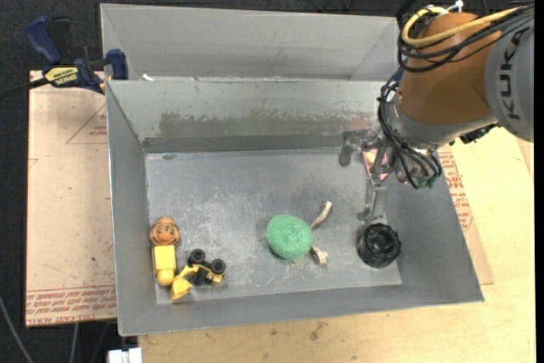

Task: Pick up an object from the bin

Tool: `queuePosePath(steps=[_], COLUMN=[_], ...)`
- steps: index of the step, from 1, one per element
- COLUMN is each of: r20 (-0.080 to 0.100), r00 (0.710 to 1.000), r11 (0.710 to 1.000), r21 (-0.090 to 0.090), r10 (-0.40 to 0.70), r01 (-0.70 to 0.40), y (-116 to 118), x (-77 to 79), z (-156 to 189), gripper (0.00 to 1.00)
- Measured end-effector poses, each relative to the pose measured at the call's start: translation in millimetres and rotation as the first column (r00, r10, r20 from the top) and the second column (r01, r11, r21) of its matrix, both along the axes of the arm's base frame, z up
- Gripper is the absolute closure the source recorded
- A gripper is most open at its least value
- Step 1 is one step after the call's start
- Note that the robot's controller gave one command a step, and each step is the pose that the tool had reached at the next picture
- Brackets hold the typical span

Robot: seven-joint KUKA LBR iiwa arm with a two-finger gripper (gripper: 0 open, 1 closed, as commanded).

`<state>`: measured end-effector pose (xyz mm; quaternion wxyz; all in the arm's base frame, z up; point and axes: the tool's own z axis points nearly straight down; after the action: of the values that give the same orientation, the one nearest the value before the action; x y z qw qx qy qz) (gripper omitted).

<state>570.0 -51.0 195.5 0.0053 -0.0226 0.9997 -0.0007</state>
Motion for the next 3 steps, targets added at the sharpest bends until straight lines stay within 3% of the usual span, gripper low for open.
queuePosePath(steps=[1,2,3], r20=[-0.012,-0.008,-0.01], r00=[0.996,0.967,1.0], r11=[0.996,0.967,1.0], r21=[0.002,0.003,0.002], r10=[-0.092,-0.256,-0.02], r01=[0.092,0.256,0.02], y=[30.2,56.9,80.0], x=[-25.2,-42.2,-57.3], z=[-32.1,-62.5,-89.0], gripper=[0.0,0.0,0.0])
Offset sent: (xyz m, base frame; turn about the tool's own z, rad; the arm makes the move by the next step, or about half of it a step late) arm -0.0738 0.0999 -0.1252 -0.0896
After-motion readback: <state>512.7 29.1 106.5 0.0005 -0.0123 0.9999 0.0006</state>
